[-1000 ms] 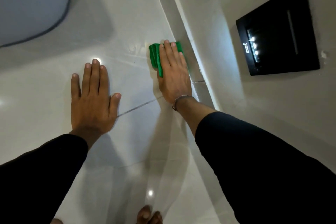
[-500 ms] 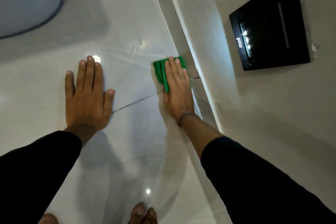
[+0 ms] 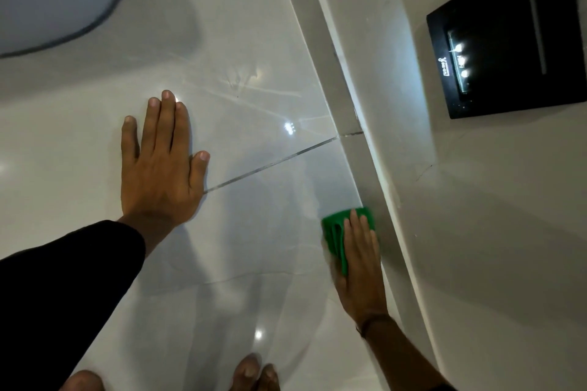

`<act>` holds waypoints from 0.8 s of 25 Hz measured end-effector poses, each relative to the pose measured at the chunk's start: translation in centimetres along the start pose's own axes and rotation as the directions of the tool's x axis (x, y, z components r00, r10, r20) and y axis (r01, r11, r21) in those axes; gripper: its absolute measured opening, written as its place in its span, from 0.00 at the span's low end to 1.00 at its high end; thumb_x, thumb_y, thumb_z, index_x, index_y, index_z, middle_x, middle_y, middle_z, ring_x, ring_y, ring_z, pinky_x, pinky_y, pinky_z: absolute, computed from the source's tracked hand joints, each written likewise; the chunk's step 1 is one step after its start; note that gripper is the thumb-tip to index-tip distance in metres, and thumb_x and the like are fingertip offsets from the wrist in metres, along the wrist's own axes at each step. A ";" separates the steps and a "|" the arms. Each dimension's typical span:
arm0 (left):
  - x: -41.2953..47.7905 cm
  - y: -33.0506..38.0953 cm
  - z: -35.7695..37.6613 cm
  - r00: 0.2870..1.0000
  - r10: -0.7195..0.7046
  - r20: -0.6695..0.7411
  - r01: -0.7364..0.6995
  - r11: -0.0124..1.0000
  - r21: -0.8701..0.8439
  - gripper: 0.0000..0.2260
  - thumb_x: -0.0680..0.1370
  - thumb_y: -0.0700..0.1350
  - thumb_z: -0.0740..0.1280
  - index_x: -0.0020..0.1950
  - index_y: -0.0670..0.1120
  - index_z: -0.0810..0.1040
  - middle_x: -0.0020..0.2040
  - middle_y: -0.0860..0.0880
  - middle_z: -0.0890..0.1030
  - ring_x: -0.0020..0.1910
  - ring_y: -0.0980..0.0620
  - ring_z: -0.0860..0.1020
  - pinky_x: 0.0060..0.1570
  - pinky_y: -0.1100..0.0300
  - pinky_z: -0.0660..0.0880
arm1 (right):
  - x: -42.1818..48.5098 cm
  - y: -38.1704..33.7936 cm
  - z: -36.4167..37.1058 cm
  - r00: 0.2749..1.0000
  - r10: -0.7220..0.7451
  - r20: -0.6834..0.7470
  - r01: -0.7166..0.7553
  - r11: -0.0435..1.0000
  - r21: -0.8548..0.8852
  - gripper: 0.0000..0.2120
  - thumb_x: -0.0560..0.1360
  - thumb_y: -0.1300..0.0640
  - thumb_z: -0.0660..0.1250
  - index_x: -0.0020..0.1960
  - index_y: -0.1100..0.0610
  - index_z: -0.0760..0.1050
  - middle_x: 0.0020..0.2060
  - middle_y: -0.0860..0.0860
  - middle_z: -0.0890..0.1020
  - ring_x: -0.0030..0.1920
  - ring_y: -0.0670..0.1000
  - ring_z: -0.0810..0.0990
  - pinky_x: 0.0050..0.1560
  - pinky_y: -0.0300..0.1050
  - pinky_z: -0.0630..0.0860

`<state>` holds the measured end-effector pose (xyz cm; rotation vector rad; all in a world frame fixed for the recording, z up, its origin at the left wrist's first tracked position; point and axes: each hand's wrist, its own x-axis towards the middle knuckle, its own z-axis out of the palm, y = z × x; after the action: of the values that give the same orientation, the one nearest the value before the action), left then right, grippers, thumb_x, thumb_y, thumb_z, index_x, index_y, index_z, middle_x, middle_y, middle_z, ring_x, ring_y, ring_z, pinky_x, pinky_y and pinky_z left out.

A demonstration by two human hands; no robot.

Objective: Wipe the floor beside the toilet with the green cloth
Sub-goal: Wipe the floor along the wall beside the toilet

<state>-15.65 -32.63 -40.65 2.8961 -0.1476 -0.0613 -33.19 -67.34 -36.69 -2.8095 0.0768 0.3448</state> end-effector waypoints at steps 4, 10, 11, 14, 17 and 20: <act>0.0 0.0 0.0 1.000 0.012 -0.017 -0.012 1.000 0.012 0.35 0.87 0.55 0.52 0.90 0.38 0.53 0.91 0.37 0.53 0.91 0.37 0.52 0.88 0.35 0.48 | -7.2 2.5 0.3 0.998 0.048 0.031 -0.045 0.996 -0.081 0.35 0.81 0.57 0.55 0.85 0.55 0.45 0.85 0.50 0.47 0.84 0.56 0.51 0.83 0.55 0.47; -0.1 0.2 0.1 0.999 0.014 -0.032 -0.013 1.000 0.007 0.34 0.87 0.55 0.51 0.90 0.39 0.53 0.91 0.37 0.54 0.91 0.38 0.53 0.88 0.36 0.48 | -4.5 0.5 -0.4 0.994 0.086 0.070 -0.082 0.994 -0.067 0.35 0.82 0.52 0.55 0.85 0.54 0.45 0.85 0.53 0.47 0.84 0.58 0.50 0.82 0.61 0.51; 0.0 0.2 0.1 0.999 0.010 -0.031 -0.010 1.000 0.000 0.34 0.87 0.56 0.51 0.90 0.40 0.52 0.91 0.38 0.54 0.91 0.38 0.53 0.88 0.36 0.48 | -2.0 -0.4 -0.7 0.997 0.056 0.054 -0.053 0.997 -0.065 0.34 0.82 0.51 0.56 0.84 0.56 0.48 0.85 0.55 0.50 0.84 0.58 0.51 0.81 0.63 0.54; 0.0 0.1 0.3 0.999 0.006 -0.041 -0.006 1.000 -0.002 0.34 0.87 0.55 0.52 0.90 0.40 0.52 0.91 0.38 0.54 0.91 0.38 0.53 0.88 0.36 0.48 | 8.5 -4.4 -1.5 0.997 -0.080 -0.007 0.080 0.997 -0.016 0.31 0.83 0.54 0.56 0.83 0.60 0.54 0.83 0.59 0.58 0.84 0.58 0.52 0.81 0.64 0.55; 0.0 0.1 0.3 0.999 0.007 -0.042 -0.007 1.000 0.012 0.34 0.87 0.56 0.50 0.90 0.41 0.52 0.91 0.38 0.54 0.91 0.38 0.53 0.88 0.37 0.47 | 20.2 -9.2 -2.1 0.993 -0.085 -0.077 0.088 0.996 0.035 0.37 0.77 0.68 0.61 0.83 0.59 0.55 0.83 0.57 0.58 0.84 0.56 0.51 0.83 0.58 0.46; 0.0 -0.1 0.4 0.999 0.007 -0.039 -0.006 1.000 0.031 0.34 0.87 0.57 0.49 0.90 0.41 0.52 0.91 0.38 0.54 0.91 0.38 0.53 0.88 0.37 0.47 | 26.1 -12.1 -2.3 0.990 -0.084 -0.118 0.086 0.996 0.017 0.38 0.74 0.73 0.61 0.82 0.59 0.57 0.82 0.56 0.61 0.83 0.56 0.54 0.82 0.55 0.47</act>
<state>-15.62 -32.59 -41.04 2.9251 -0.1518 -0.0012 -6.27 -56.96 -37.36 -2.7989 -0.0134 0.1587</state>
